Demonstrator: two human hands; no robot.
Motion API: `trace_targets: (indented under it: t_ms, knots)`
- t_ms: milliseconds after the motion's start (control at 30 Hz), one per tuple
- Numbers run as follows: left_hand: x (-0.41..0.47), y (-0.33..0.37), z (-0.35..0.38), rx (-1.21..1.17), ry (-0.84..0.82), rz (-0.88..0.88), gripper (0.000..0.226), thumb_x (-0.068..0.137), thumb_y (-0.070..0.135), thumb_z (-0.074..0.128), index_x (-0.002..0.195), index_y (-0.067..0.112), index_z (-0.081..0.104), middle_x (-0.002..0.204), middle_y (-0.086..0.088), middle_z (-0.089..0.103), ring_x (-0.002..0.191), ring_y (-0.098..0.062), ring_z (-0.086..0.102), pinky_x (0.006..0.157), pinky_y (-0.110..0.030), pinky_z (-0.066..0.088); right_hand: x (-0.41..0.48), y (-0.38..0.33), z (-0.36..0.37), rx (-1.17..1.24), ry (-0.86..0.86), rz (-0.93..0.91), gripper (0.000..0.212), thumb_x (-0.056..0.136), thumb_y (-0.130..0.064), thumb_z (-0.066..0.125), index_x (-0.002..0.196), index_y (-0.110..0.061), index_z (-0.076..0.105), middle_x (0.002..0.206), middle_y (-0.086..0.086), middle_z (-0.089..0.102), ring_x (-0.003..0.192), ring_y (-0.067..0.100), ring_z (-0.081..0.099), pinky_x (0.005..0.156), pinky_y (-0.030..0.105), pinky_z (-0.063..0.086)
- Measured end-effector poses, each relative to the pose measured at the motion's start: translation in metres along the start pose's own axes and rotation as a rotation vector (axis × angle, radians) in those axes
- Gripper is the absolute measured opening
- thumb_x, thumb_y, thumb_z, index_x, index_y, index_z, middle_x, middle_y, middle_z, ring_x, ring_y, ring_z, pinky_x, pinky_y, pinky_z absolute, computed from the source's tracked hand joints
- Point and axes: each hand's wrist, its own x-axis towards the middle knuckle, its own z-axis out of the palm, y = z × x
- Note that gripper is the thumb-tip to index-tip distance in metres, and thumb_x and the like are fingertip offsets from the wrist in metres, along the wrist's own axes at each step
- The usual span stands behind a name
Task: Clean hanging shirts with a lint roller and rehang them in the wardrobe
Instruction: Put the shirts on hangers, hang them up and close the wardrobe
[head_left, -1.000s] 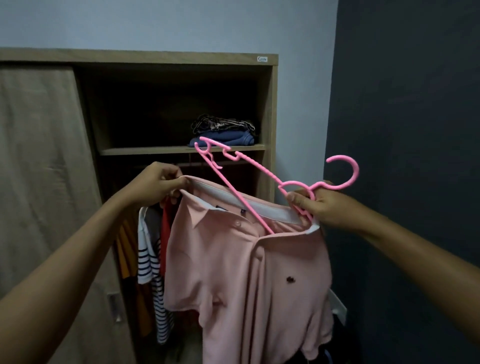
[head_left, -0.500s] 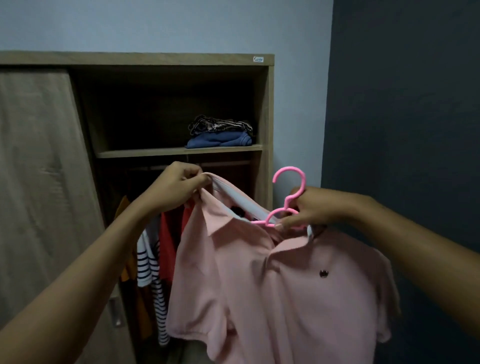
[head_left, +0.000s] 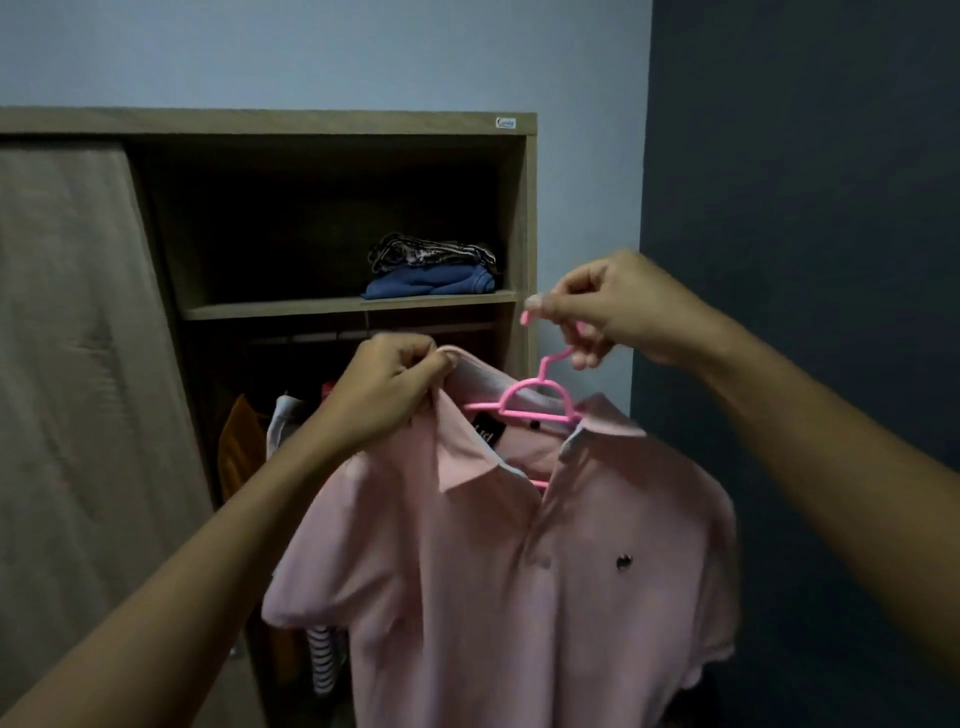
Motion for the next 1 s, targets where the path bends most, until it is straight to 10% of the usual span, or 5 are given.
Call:
trace_targets:
  t_ms: [567, 733, 900, 1000]
  knots:
    - [-0.011, 0.001, -0.014, 0.21, -0.086, 0.083, 0.042, 0.095, 0.04, 0.055, 0.061, 0.015, 0.053, 0.057, -0.008, 0.055, 0.053, -0.025, 0.056, 0.054, -0.053, 0.049, 0.026, -0.006, 0.048, -0.071, 0.08, -0.165, 0.024, 0.089, -0.03, 0.072, 0.09, -0.007, 0.077, 0.065, 0.015, 0.07, 0.055, 0.028, 0.072, 0.058, 0.046, 0.062]
    - [-0.02, 0.008, -0.025, 0.214, -0.269, 0.056, 0.044, 0.096, 0.037, 0.06, 0.06, 0.011, 0.06, 0.057, -0.009, 0.06, 0.049, -0.015, 0.051, 0.052, -0.035, 0.044, 0.029, -0.009, 0.047, -0.04, 0.181, -0.229, 0.018, 0.086, -0.033, 0.076, 0.082, -0.015, 0.077, 0.062, 0.011, 0.069, 0.051, 0.024, 0.071, 0.055, 0.043, 0.062]
    - [-0.016, -0.007, -0.031, 0.465, 0.06, 0.183, 0.047, 0.095, 0.057, 0.044, 0.071, 0.019, 0.056, 0.066, 0.004, 0.053, 0.067, -0.016, 0.049, 0.06, -0.036, 0.038, 0.027, -0.02, 0.048, -0.075, 0.183, -0.28, 0.024, 0.086, -0.036, 0.075, 0.087, -0.012, 0.077, 0.062, 0.006, 0.069, 0.05, 0.021, 0.071, 0.053, 0.04, 0.062]
    - [-0.01, -0.026, -0.027, 0.597, -0.083, 0.124, 0.051, 0.094, 0.064, 0.029, 0.086, 0.022, 0.056, 0.082, 0.004, 0.056, 0.08, -0.018, 0.05, 0.071, -0.039, 0.043, 0.026, -0.024, 0.049, -0.068, 0.19, -0.286, 0.026, 0.086, -0.037, 0.075, 0.088, -0.011, 0.077, 0.063, 0.007, 0.07, 0.049, 0.022, 0.071, 0.053, 0.039, 0.062]
